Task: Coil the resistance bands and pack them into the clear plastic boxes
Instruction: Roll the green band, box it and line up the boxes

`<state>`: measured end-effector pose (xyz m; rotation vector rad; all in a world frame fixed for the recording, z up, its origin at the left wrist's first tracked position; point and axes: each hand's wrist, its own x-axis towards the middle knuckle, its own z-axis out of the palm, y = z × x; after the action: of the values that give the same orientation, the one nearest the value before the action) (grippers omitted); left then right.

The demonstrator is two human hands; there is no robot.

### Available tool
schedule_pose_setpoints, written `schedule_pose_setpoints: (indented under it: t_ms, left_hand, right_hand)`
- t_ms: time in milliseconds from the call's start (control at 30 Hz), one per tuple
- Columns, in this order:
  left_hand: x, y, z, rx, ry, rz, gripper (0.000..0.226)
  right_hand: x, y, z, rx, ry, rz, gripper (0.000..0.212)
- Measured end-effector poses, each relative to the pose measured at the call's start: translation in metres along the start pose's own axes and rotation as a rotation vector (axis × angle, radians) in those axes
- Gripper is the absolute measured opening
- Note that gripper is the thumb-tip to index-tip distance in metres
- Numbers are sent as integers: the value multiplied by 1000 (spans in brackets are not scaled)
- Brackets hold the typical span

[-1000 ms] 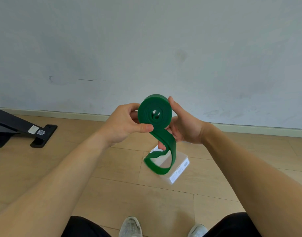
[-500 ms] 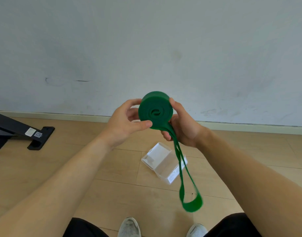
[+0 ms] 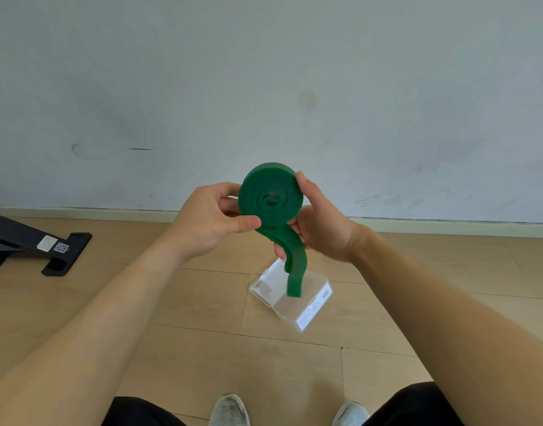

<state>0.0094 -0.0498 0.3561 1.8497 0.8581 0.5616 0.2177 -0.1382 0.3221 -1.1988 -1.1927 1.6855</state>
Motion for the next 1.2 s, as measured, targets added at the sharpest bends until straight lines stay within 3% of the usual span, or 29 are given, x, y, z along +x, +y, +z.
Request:
schedule_pose_setpoints:
  t_ms: [167, 333, 467, 700, 900, 1000, 1067, 1200]
  left_hand:
    - [-2, -4, -8, -2, -83, 4, 45]
    - [-10, -8, 13, -331, -92, 11, 57]
    - [-5, -4, 27, -433, -53, 42, 44]
    - [-8, -5, 5, -163, -5, 6, 40]
    - [-5, -4, -8, 246, -87, 8, 44]
    - [-1, 0, -7, 390, -84, 24, 45]
    - [-1, -3, -5, 328, -50, 35, 45]
    - [-12, -8, 16, -123, 3, -9, 48]
  right_hand:
    - [-1, 7, 2, 85, -74, -74, 98]
    - [2, 7, 11, 324, -123, -166, 82]
    - [5, 5, 14, 440, -124, -203, 85]
    - [-3, 2, 0, -58, -101, 17, 115]
    - [-6, -2, 3, -199, -3, 14, 105]
    - [-5, -5, 12, -172, 49, -32, 89]
    - [-5, -5, 14, -124, 82, -83, 83]
    - [1, 3, 17, 97, 99, -167, 92]
